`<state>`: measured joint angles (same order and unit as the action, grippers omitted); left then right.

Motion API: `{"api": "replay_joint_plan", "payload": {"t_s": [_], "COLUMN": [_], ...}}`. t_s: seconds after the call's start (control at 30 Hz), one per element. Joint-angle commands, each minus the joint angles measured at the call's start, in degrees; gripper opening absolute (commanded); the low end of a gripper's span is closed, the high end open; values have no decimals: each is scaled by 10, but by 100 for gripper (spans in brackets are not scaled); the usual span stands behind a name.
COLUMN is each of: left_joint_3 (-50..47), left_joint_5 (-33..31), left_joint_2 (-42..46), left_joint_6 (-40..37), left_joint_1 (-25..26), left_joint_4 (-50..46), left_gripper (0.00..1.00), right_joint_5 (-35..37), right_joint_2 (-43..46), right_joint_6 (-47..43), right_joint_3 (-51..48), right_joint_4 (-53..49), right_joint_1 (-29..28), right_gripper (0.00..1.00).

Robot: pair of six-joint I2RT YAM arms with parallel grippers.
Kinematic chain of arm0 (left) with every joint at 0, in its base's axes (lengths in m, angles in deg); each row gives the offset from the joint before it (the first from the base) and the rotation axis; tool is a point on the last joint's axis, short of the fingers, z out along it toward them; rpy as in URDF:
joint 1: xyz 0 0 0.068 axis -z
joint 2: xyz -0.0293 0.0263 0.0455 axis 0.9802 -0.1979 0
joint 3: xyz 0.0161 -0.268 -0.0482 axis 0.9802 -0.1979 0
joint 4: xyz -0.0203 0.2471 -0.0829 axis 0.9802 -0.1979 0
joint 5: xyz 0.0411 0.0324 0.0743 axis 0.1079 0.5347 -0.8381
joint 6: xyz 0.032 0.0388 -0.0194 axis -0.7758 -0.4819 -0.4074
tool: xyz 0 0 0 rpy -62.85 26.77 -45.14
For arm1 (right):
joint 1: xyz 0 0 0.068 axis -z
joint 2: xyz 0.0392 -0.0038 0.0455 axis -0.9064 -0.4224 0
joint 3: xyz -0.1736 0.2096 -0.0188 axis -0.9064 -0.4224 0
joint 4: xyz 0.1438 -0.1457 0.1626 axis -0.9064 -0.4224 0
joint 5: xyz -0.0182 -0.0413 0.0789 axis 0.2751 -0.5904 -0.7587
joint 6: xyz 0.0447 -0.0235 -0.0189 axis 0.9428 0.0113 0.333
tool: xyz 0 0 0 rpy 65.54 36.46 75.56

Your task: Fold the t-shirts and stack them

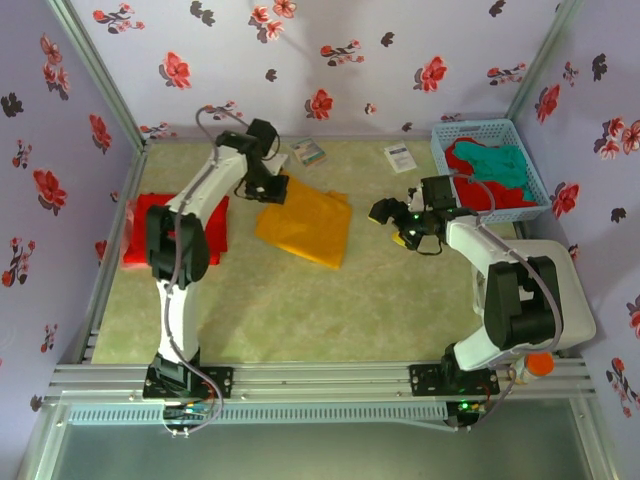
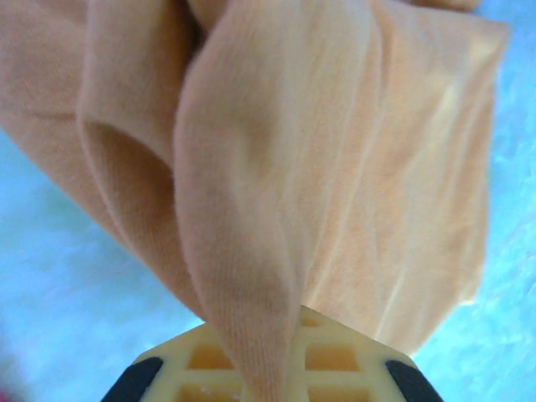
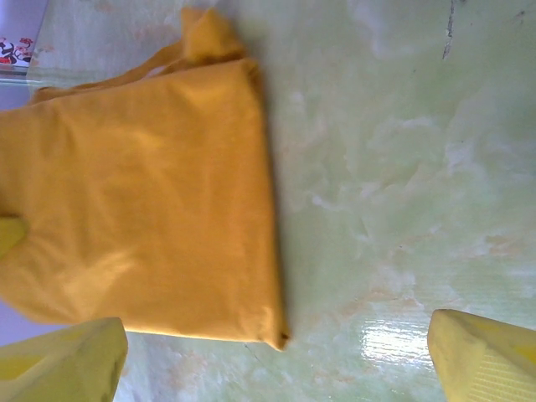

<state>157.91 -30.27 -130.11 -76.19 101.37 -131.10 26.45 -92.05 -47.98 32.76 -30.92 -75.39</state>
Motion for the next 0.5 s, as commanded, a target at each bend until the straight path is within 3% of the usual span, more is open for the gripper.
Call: {"api": "replay_joint_plan", "payload": {"t_s": [0.0,0.23,0.47], "left_joint_3": [-6,17,-12], "left_joint_5": [-66,-170,-238], "left_joint_2": [48,92,162], "left_joint_6": [-41,-55,-54], "left_joint_1": [-7,-32,-54], "left_joint_4": [-89,-185,-189], "left_gripper": [0,0,0], "right_joint_5": [4,1,1], "right_joint_2": [14,27,39], "right_joint_6": [-7,-18,-16], "right_joint_3": [-2,2,-12], "right_joint_4": [-16,-38,-37], "right_joint_1": [3,3,3], "right_gripper": [93,93,93]}}
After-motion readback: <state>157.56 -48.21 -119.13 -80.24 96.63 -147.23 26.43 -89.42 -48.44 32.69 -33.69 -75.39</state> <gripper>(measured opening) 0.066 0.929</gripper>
